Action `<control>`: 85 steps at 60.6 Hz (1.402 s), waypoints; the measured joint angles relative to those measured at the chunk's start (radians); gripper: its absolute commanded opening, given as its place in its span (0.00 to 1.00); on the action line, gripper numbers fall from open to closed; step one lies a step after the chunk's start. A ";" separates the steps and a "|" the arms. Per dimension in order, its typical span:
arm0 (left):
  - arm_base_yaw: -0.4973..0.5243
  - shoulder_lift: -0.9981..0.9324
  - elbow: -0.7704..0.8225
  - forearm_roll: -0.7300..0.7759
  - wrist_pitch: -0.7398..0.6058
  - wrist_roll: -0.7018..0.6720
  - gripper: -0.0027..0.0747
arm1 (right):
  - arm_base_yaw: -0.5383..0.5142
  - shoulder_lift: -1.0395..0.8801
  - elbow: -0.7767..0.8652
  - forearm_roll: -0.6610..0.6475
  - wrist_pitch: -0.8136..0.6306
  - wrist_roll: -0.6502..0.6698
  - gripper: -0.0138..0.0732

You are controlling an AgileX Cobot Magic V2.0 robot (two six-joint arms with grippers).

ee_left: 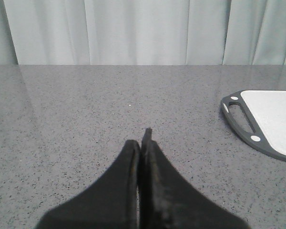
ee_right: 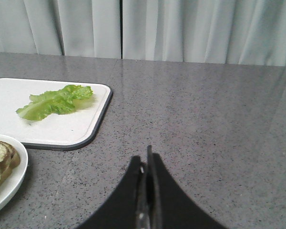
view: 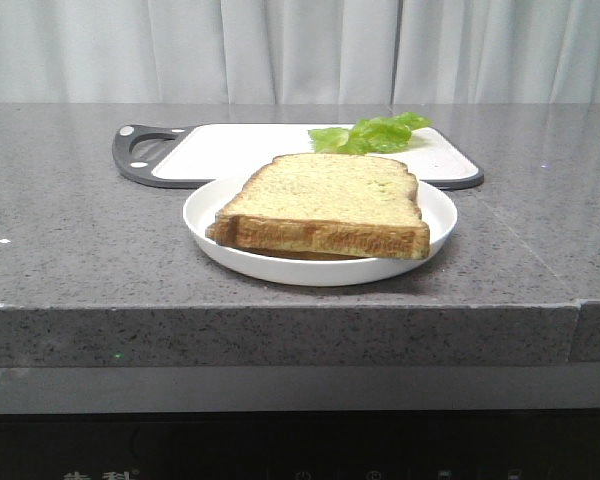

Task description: Left arm grabs bread, right arm adds lettuce

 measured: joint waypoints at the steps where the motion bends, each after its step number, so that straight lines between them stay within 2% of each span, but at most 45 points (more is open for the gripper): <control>1: 0.000 0.000 0.000 0.000 0.000 0.000 0.07 | 0.000 0.000 -0.002 0.000 0.000 0.000 0.15; 6: 0.000 0.000 0.000 0.000 0.000 0.000 0.22 | 0.000 0.000 -0.003 0.000 -0.007 0.000 0.28; 14: 0.000 0.000 0.000 0.000 0.000 0.000 0.59 | 0.000 0.000 -0.006 -0.002 -0.014 0.000 0.57; 16: 0.000 0.000 0.000 0.000 0.000 0.000 0.66 | 0.000 0.000 -0.006 -0.002 -0.014 0.000 0.64; 19: 0.000 0.000 0.000 0.000 0.000 0.000 0.71 | 0.000 0.000 -0.006 -0.002 -0.014 0.000 0.69; 29: 0.000 0.000 0.000 -0.034 -0.002 0.000 0.71 | 0.000 0.000 -0.006 -0.002 -0.014 0.000 0.71; 36: 0.000 0.003 -0.009 -0.128 -0.006 0.000 0.71 | 0.000 0.000 -0.006 -0.002 -0.014 0.000 0.71; 46: -0.037 0.086 -0.102 -0.188 0.101 0.000 0.71 | 0.000 0.000 -0.006 -0.002 -0.014 0.000 0.71; 58: -0.210 0.304 -0.288 -0.242 0.266 0.000 0.71 | 0.000 0.000 -0.006 -0.002 -0.014 0.000 0.71; 64: -0.305 0.395 -0.345 -0.254 0.287 0.000 0.70 | 0.000 0.000 -0.006 -0.002 -0.014 0.000 0.71; 77: -0.527 0.635 -0.452 -0.314 0.291 0.000 0.59 | 0.000 0.000 -0.006 -0.002 -0.014 0.000 0.71; 85: -0.609 0.798 -0.529 -0.342 0.318 0.000 0.59 | 0.000 0.000 -0.006 -0.002 -0.014 0.000 0.71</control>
